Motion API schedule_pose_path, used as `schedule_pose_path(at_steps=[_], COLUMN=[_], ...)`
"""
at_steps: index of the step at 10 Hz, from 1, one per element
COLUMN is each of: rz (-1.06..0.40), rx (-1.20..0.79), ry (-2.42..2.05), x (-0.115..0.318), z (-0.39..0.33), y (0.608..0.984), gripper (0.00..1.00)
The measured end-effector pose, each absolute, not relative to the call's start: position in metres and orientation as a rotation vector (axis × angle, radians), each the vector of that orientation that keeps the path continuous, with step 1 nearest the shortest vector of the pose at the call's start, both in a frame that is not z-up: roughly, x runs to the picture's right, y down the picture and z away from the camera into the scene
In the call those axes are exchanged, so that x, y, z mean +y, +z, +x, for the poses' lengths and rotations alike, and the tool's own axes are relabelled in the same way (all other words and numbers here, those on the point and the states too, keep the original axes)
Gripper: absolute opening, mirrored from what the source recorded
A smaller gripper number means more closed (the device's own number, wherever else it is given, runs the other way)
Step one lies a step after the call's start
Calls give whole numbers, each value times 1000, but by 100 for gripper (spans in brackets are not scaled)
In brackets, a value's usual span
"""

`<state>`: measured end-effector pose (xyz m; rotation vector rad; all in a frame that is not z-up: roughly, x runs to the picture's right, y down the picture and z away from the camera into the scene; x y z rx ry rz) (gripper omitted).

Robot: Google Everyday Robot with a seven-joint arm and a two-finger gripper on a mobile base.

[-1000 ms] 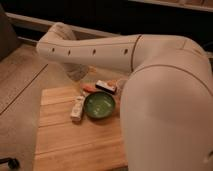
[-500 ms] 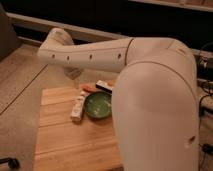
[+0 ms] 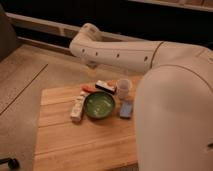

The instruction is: Place the eraser on the white sponge

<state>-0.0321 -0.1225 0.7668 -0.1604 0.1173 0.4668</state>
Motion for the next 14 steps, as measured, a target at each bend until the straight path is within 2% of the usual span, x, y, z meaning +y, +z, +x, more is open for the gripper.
schedule_pose_path(at_steps=[6,11,14], rz=[-161,-94,-131], rx=[143,62,-5], ry=[431,310,405], x=[-116,-155,-153], z=[-31,-39,-3], y=[778,834,882], gripper=[65,65,65])
